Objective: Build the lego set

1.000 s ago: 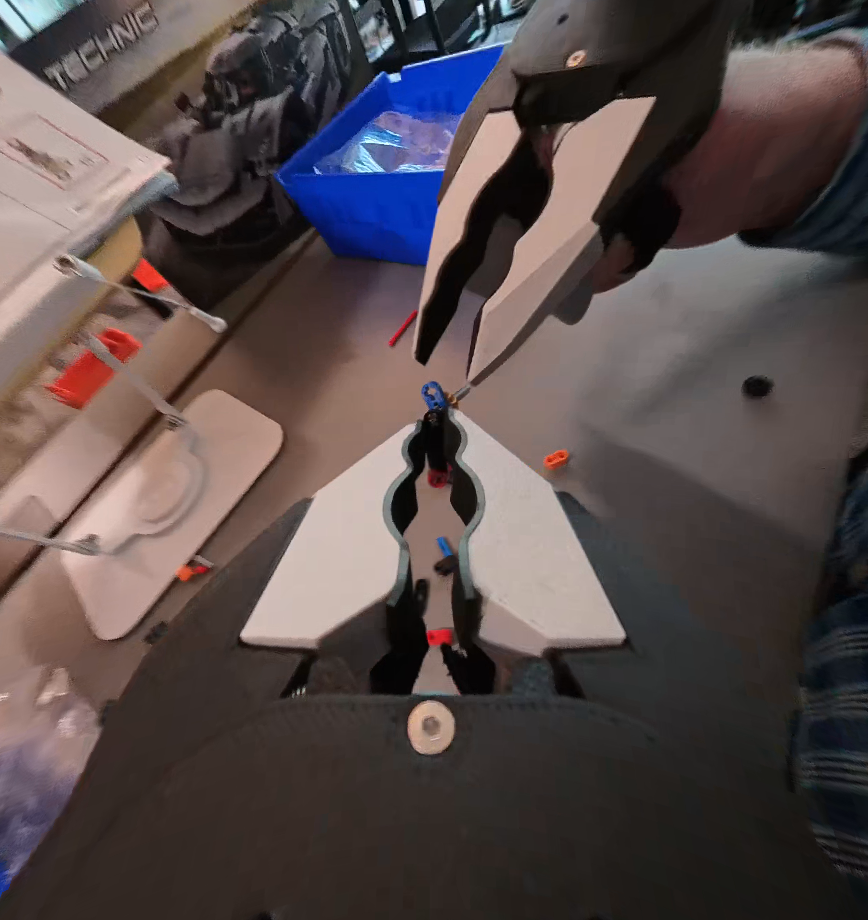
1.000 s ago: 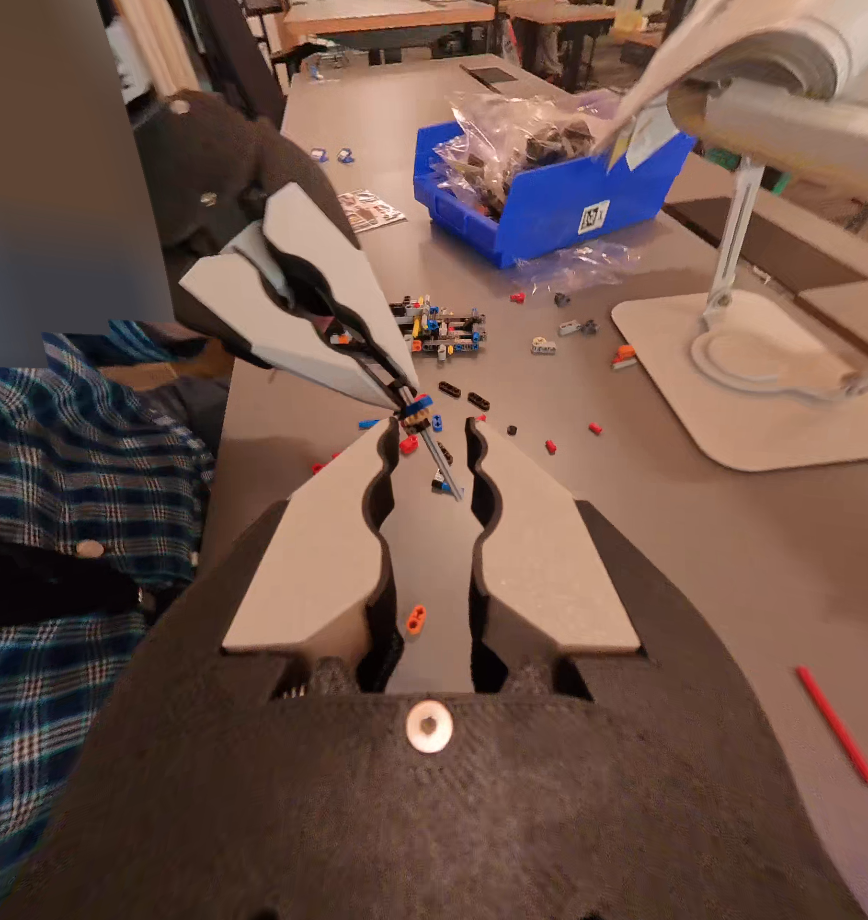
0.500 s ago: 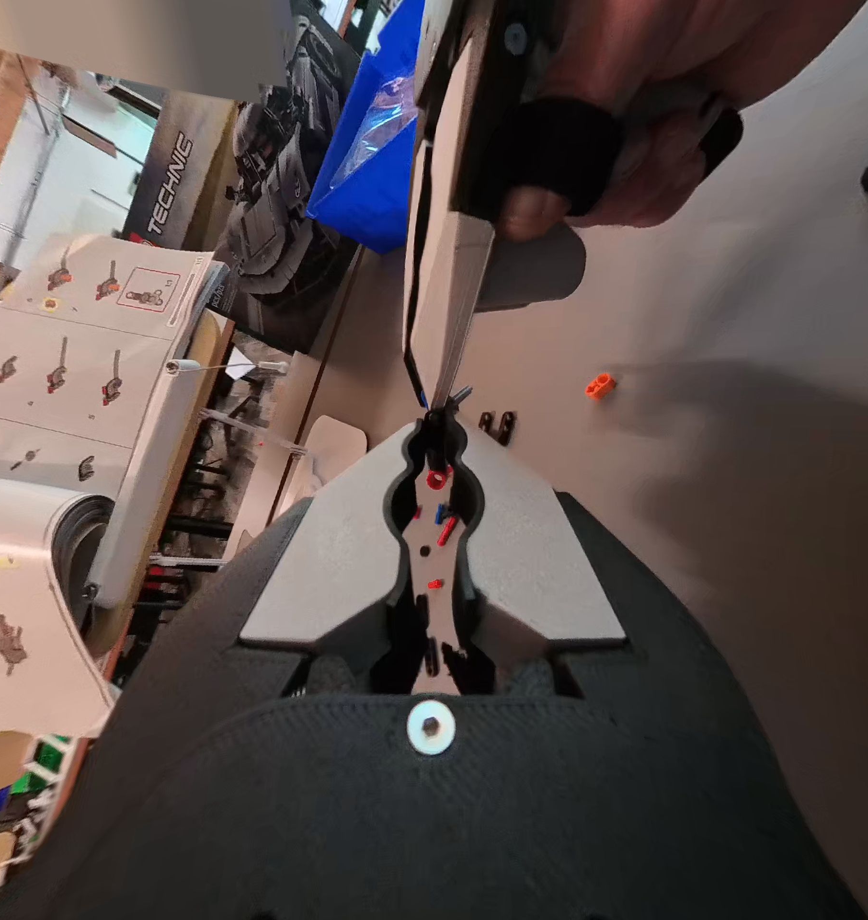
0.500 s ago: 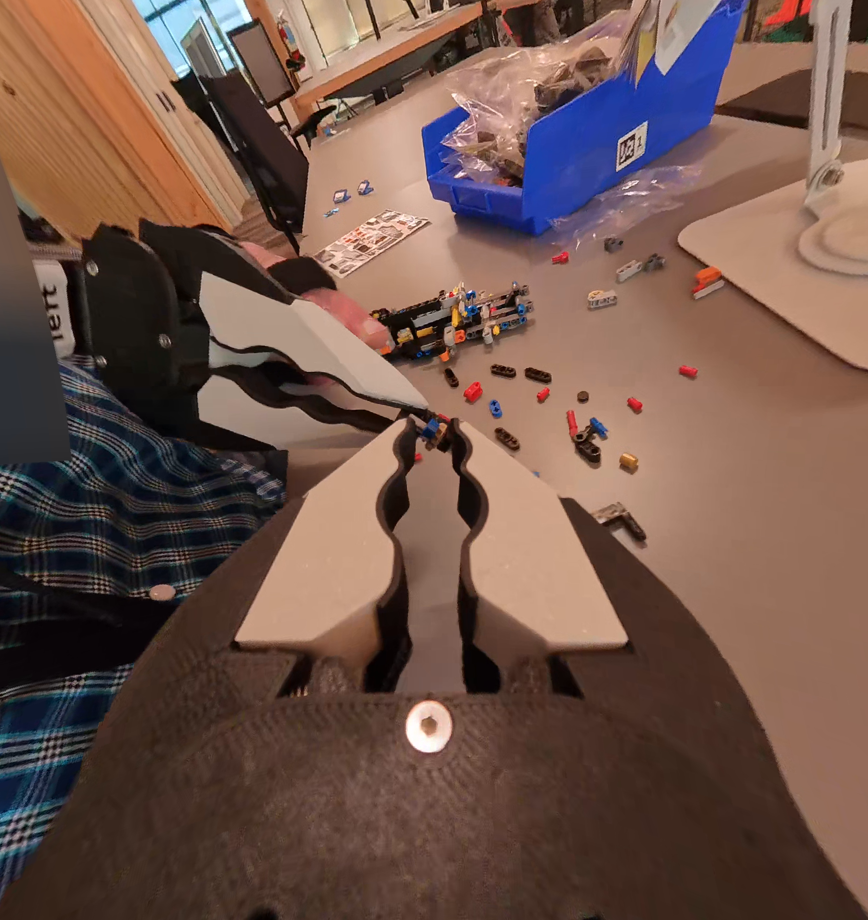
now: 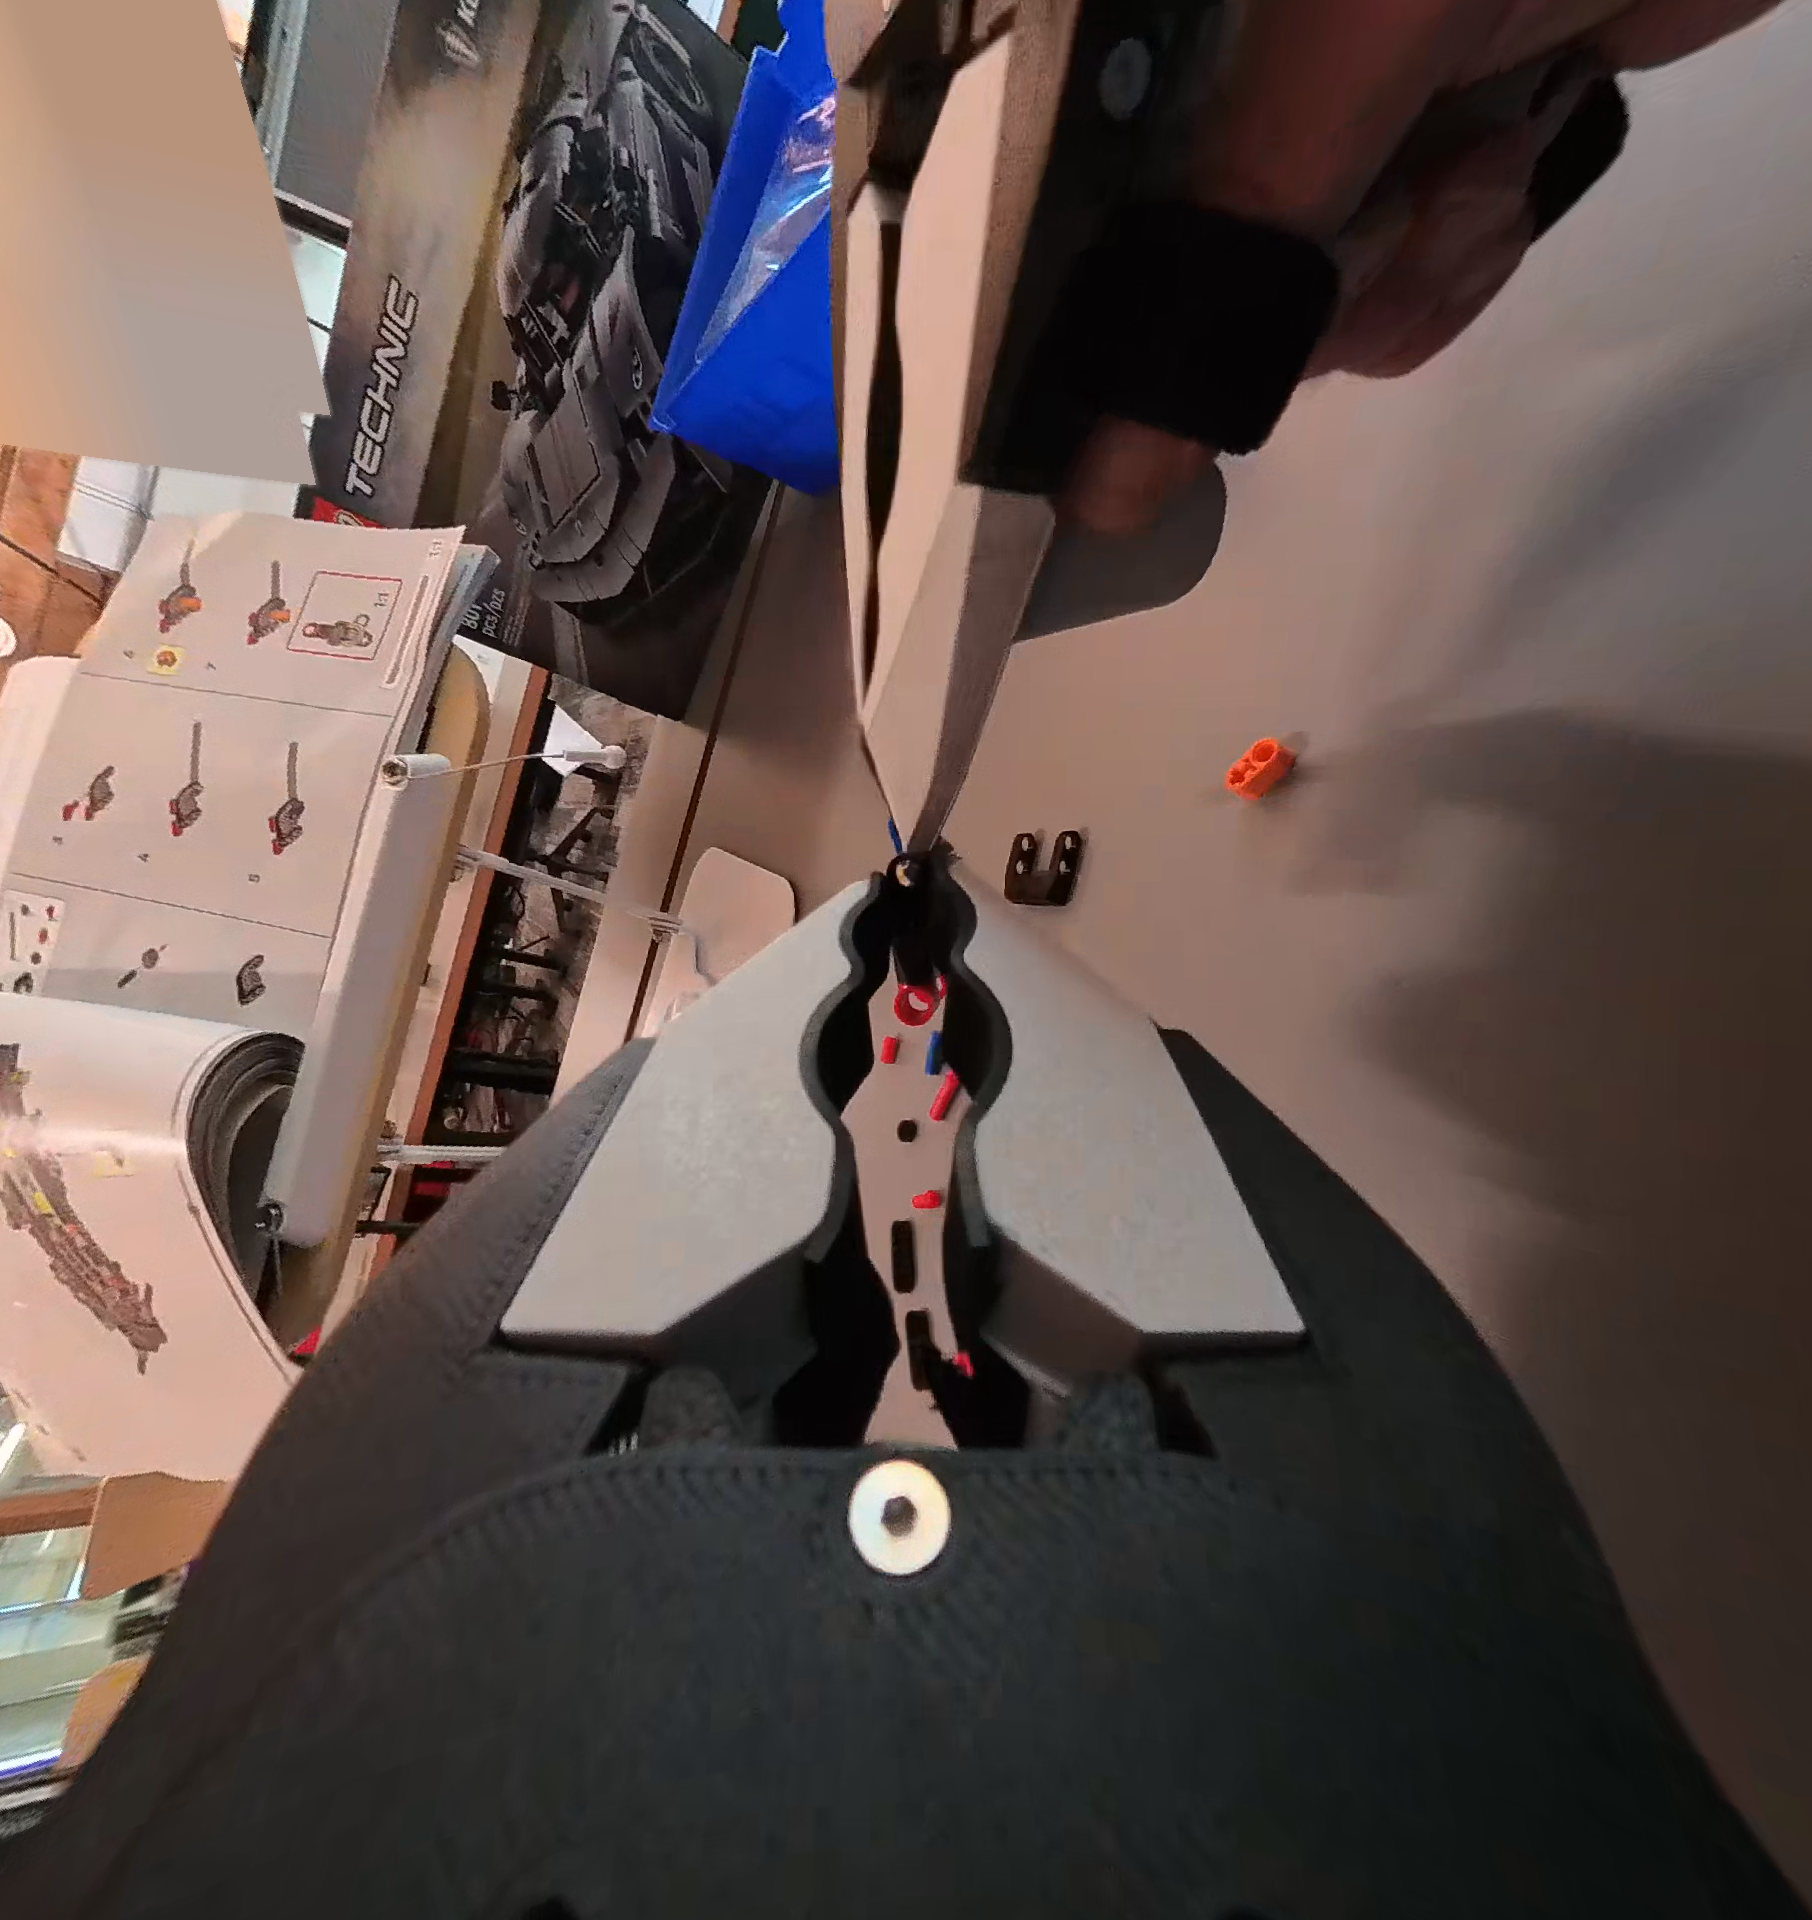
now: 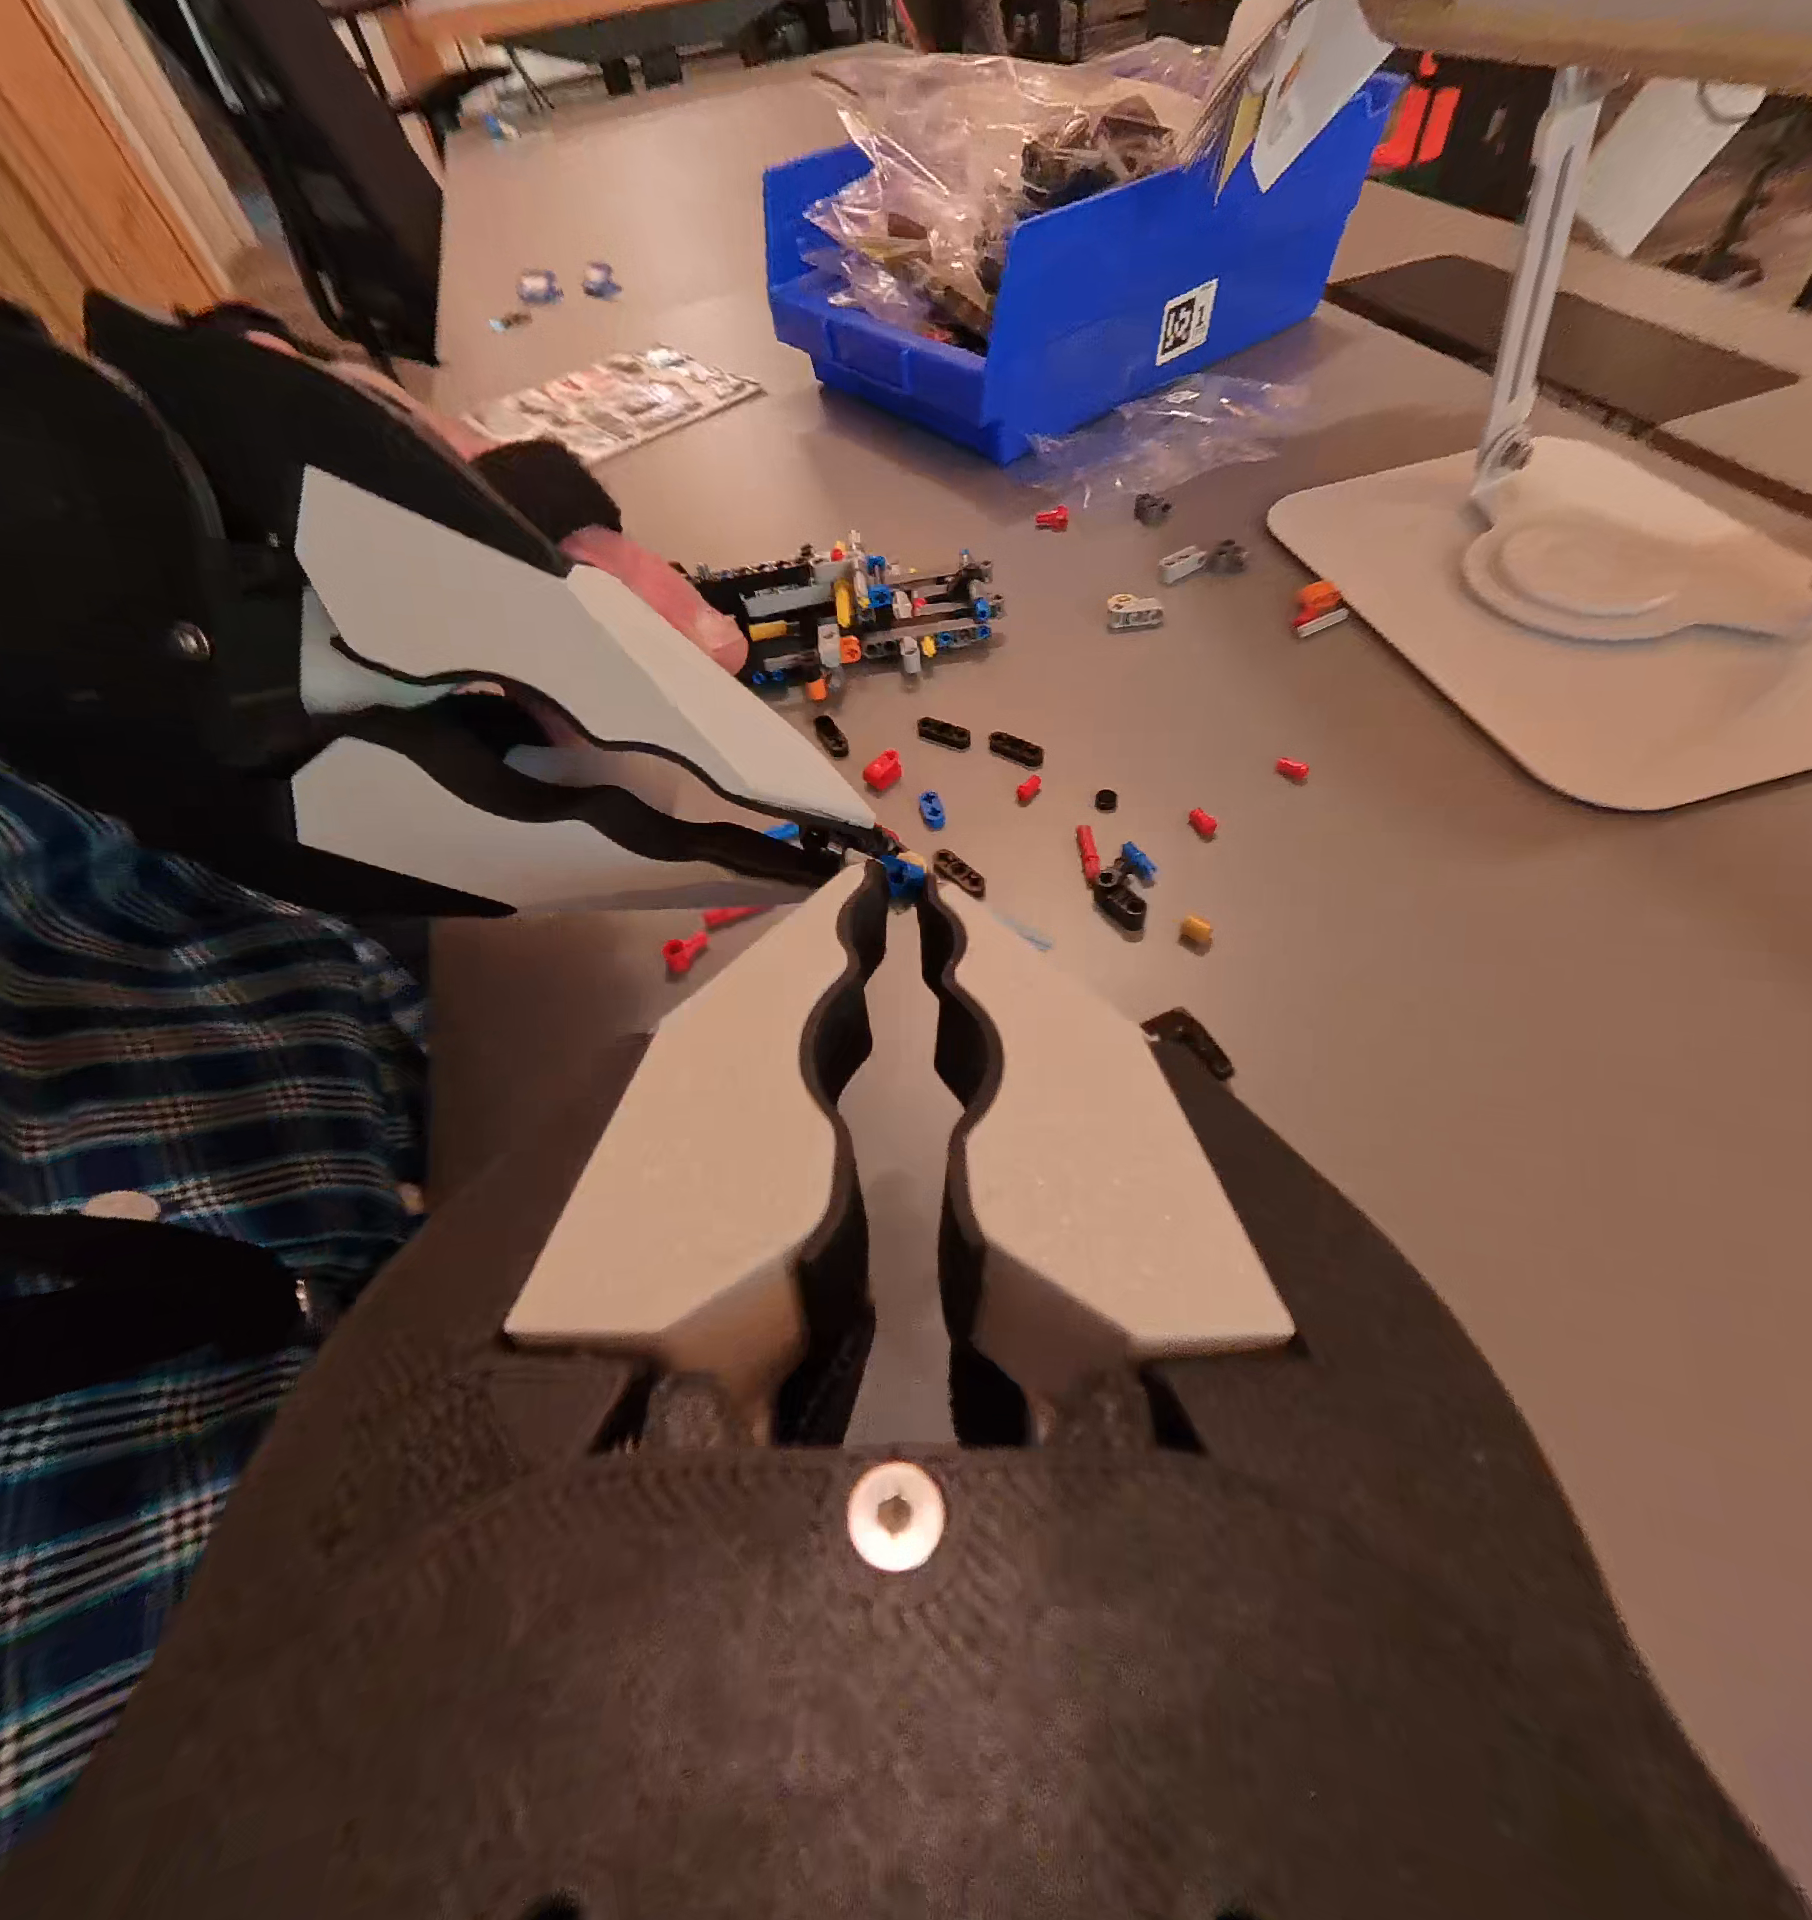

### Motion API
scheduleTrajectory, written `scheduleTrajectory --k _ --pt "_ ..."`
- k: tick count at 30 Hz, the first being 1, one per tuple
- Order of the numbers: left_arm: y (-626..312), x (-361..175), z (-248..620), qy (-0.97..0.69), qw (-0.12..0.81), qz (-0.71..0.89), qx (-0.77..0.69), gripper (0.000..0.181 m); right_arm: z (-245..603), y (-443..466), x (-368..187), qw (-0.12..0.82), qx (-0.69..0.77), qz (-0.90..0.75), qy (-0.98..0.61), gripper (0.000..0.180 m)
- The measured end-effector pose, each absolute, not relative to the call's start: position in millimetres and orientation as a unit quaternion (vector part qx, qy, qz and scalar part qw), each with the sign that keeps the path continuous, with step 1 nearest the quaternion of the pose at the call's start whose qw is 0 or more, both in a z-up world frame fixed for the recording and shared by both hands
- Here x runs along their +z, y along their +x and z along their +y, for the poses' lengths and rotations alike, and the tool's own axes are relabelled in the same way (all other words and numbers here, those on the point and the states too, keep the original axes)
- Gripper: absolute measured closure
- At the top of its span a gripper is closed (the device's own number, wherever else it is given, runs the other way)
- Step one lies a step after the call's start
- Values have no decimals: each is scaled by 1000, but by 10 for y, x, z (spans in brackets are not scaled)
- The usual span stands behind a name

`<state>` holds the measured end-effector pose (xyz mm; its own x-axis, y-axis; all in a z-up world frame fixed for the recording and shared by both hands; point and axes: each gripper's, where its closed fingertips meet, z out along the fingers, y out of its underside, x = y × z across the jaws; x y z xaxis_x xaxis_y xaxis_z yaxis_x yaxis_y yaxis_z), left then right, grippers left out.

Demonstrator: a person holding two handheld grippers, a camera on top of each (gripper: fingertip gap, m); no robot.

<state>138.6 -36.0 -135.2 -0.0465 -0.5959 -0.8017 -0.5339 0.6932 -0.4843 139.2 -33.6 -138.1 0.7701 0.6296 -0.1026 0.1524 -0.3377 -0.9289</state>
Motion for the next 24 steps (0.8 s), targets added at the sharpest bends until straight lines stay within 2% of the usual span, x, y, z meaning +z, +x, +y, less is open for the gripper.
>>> scheduleTrajectory --k 5,8,16,24 --pt "1386 -1338 -357 -416 564 710 -64 177 -335 1397 -1365 535 201 -267 -776 176" --pt "1400 -1312 -378 -455 550 687 -137 176 -356 1410 -1315 554 196 -278 -760 177" --pt "1418 -1180 -438 -532 465 602 -373 175 -415 1428 -1154 574 271 -258 -729 179" --pt "1440 -1101 -477 -551 405 542 -489 176 -460 1449 -1073 576 346 -233 -703 180"
